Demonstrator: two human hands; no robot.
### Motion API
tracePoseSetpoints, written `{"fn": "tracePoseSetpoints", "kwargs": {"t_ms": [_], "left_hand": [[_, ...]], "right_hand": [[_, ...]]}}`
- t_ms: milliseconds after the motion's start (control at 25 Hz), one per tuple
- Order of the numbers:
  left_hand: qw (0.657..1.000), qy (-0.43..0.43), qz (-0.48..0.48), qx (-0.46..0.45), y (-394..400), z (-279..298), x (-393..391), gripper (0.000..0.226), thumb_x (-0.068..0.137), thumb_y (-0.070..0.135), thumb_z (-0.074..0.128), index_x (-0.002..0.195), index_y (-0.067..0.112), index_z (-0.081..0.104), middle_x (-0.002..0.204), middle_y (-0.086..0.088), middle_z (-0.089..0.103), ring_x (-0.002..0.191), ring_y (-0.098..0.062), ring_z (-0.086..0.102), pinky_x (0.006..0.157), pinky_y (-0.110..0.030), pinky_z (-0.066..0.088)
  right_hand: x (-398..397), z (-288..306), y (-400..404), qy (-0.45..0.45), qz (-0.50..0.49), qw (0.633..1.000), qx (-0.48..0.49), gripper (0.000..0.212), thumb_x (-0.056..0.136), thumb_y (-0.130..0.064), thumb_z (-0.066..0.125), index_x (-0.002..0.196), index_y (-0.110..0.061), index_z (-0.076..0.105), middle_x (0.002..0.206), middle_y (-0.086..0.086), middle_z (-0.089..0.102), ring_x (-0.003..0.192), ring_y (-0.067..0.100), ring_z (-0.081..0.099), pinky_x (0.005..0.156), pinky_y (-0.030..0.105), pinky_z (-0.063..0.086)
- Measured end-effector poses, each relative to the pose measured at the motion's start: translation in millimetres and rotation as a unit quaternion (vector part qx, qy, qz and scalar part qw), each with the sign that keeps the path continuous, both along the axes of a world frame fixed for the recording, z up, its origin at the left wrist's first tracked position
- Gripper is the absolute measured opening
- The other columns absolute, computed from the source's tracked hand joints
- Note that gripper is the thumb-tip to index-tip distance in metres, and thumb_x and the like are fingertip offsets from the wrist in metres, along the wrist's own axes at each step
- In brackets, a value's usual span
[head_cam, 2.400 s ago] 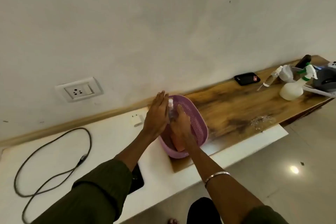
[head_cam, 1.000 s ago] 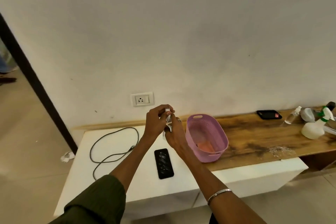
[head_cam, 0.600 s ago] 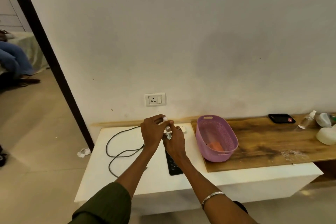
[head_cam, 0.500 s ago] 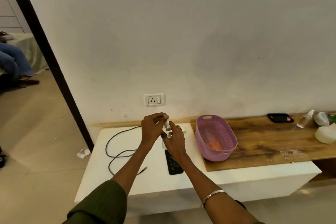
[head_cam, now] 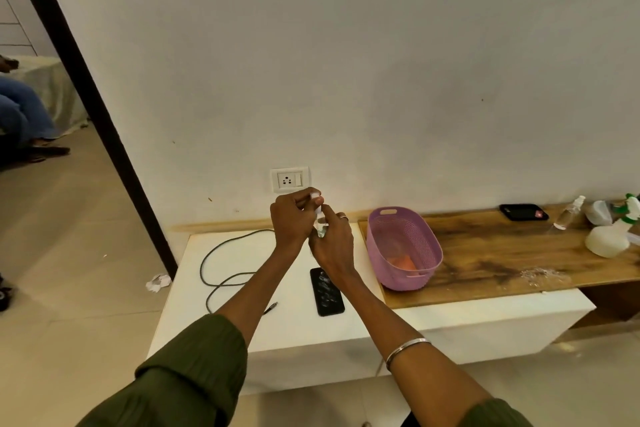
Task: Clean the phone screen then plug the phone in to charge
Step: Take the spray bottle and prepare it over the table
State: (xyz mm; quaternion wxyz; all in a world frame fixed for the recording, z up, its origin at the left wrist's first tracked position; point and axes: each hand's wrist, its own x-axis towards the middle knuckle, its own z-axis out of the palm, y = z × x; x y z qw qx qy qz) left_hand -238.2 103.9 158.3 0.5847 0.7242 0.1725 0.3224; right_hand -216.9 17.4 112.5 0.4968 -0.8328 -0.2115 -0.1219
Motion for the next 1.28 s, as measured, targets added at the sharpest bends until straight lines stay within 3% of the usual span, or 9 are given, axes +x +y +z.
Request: {"fn": "tracePoseSetpoints", "kwargs": {"t_ms": [200, 360, 480, 600, 720, 800, 920, 1080, 1280], "left_hand": [[1.000, -0.009, 0.016, -0.013, -5, 0, -4, 0.016, 0.080, 0.018, 0.081, 0.096, 0.016, 0.081, 0.096, -0.001, 0.079, 0.101, -0.010, 0.072, 0.094, -0.037, 0.058], [0.978, 0.044, -0.202, -0.008, 14, 12, -9, 0.026, 0.100, 0.015, 0.057, 0.122, 0.009, 0.070, 0.115, -0.007, 0.075, 0.114, -0.014, 0.068, 0.104, -0.035, 0.052], [0.960, 0.056, -0.273, 0.015, 19, 15, -9, 0.026, 0.104, 0.008, 0.048, 0.120, 0.000, 0.067, 0.115, -0.014, 0.073, 0.110, -0.017, 0.070, 0.097, -0.029, 0.054], [0.987, 0.055, -0.147, 0.044, 11, 11, -8, 0.012, 0.093, 0.007, 0.065, 0.099, 0.005, 0.076, 0.098, -0.010, 0.077, 0.097, -0.017, 0.072, 0.096, -0.038, 0.056], [0.998, 0.026, -0.053, 0.036, 4, 12, -2, 0.013, 0.082, 0.011, 0.079, 0.094, 0.010, 0.080, 0.094, -0.009, 0.079, 0.097, -0.014, 0.072, 0.092, -0.036, 0.057], [0.999, -0.007, -0.042, -0.012, 4, 16, 0, 0.015, 0.081, 0.015, 0.081, 0.096, 0.013, 0.080, 0.088, -0.007, 0.079, 0.088, -0.007, 0.074, 0.087, -0.031, 0.058], [0.998, -0.024, -0.032, -0.058, 12, 12, 3, 0.019, 0.082, 0.021, 0.081, 0.100, 0.015, 0.080, 0.094, 0.000, 0.079, 0.096, -0.012, 0.073, 0.094, -0.031, 0.057], [1.000, 0.005, -0.003, -0.014, 21, -18, 4, 0.018, 0.080, 0.024, 0.082, 0.097, 0.020, 0.079, 0.100, 0.005, 0.076, 0.102, -0.010, 0.069, 0.101, -0.039, 0.051], [0.996, 0.067, 0.016, 0.053, 43, -94, 21, 0.013, 0.074, 0.025, 0.086, 0.083, 0.026, 0.077, 0.092, 0.011, 0.076, 0.091, -0.010, 0.069, 0.106, -0.050, 0.043]], "right_hand": [[-3, 5, -1, 0.006, -0.014, 1.000, -0.002, 0.038, 0.084, -0.023, 0.068, 0.120, -0.018, 0.058, 0.095, 0.006, 0.065, 0.090, 0.021, 0.060, 0.075, 0.027, 0.050], [4, 8, -6, 0.063, 0.051, 0.997, 0.013, 0.034, 0.086, -0.036, 0.066, 0.116, -0.020, 0.060, 0.089, -0.001, 0.064, 0.086, 0.021, 0.064, 0.074, 0.035, 0.055], [4, 4, -9, 0.076, 0.064, 0.995, 0.006, 0.036, 0.087, -0.038, 0.066, 0.117, -0.019, 0.060, 0.097, 0.006, 0.069, 0.086, 0.022, 0.066, 0.076, 0.033, 0.055], [0, -3, -9, 0.073, 0.035, 0.997, 0.005, 0.041, 0.086, -0.042, 0.066, 0.121, -0.022, 0.058, 0.100, 0.006, 0.067, 0.089, 0.021, 0.064, 0.077, 0.032, 0.054], [-6, -12, -9, 0.037, -0.007, 0.999, -0.016, 0.043, 0.085, -0.044, 0.064, 0.122, -0.024, 0.057, 0.102, 0.004, 0.064, 0.093, 0.018, 0.059, 0.076, 0.027, 0.047], [-11, -19, -8, 0.048, -0.008, 0.999, -0.009, 0.045, 0.085, -0.044, 0.064, 0.125, -0.023, 0.056, 0.105, 0.004, 0.063, 0.096, 0.018, 0.059, 0.078, 0.026, 0.046], [-13, -26, -10, 0.053, 0.001, 0.998, 0.017, 0.043, 0.085, -0.041, 0.066, 0.124, -0.024, 0.056, 0.103, 0.000, 0.061, 0.094, 0.017, 0.058, 0.078, 0.026, 0.046], [-10, -39, -19, 0.065, 0.000, 0.997, 0.037, 0.043, 0.086, -0.039, 0.066, 0.125, -0.024, 0.055, 0.104, -0.009, 0.058, 0.097, 0.013, 0.057, 0.086, 0.034, 0.052], [11, -67, -33, 0.078, 0.010, 0.995, 0.062, 0.044, 0.086, -0.042, 0.064, 0.128, -0.038, 0.050, 0.110, -0.028, 0.050, 0.112, 0.012, 0.054, 0.097, 0.037, 0.051]]}}
